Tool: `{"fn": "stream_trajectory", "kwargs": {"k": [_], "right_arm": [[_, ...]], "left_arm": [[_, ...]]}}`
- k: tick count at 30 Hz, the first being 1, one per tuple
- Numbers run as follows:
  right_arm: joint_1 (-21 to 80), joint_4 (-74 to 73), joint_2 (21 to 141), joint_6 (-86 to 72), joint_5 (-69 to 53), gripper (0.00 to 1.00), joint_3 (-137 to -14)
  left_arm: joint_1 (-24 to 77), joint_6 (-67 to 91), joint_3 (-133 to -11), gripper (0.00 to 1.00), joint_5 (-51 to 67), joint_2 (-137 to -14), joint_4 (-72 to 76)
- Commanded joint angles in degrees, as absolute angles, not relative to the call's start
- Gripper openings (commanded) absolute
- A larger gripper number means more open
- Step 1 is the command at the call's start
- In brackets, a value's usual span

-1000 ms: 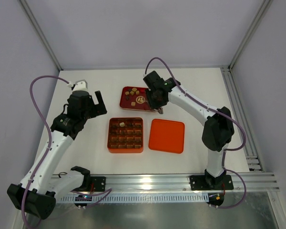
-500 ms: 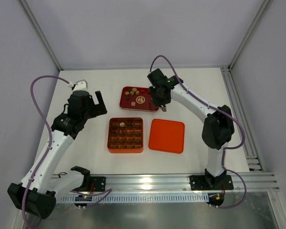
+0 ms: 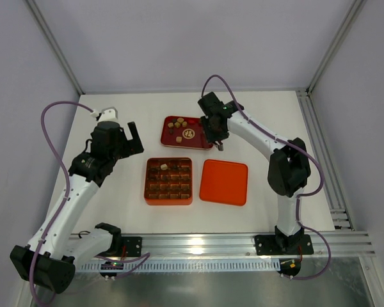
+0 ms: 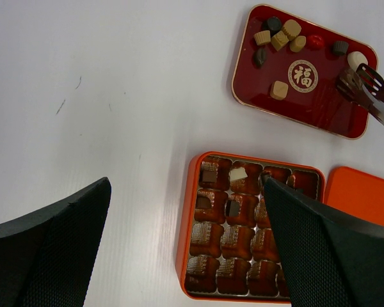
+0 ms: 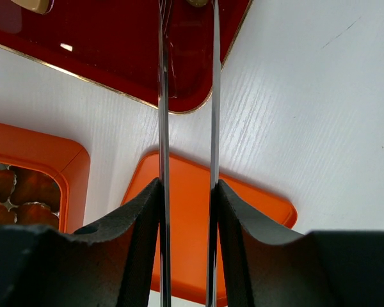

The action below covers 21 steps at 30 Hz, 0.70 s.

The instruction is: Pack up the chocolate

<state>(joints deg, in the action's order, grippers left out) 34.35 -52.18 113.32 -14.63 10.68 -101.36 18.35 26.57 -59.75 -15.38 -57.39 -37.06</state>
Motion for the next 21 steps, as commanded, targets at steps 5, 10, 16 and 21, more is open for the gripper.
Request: {"fn": "stream_trajectory", "kwargs": {"k": [5, 10, 16, 21], "right_arm": [[33.8, -50.9, 112.8, -13.6, 9.1, 0.38, -103.6], [33.7, -50.9, 112.1, -13.9, 8.5, 0.36, -103.9], [33.7, -51.3, 110.7, -14.0, 8.5, 0.35, -104.9], [33.7, -51.8, 109.7, -14.0, 8.3, 0.35, -105.5]], "left_arm": [[18.0, 26.4, -59.8, 1.00, -15.3, -57.2, -35.0], [17.9, 26.4, -59.6, 1.00, -15.3, -57.2, -34.9], [18.0, 26.4, -59.7, 1.00, -15.1, -57.3, -35.0], [17.9, 26.5, -59.8, 1.00, -15.0, -57.4, -35.0]]}}
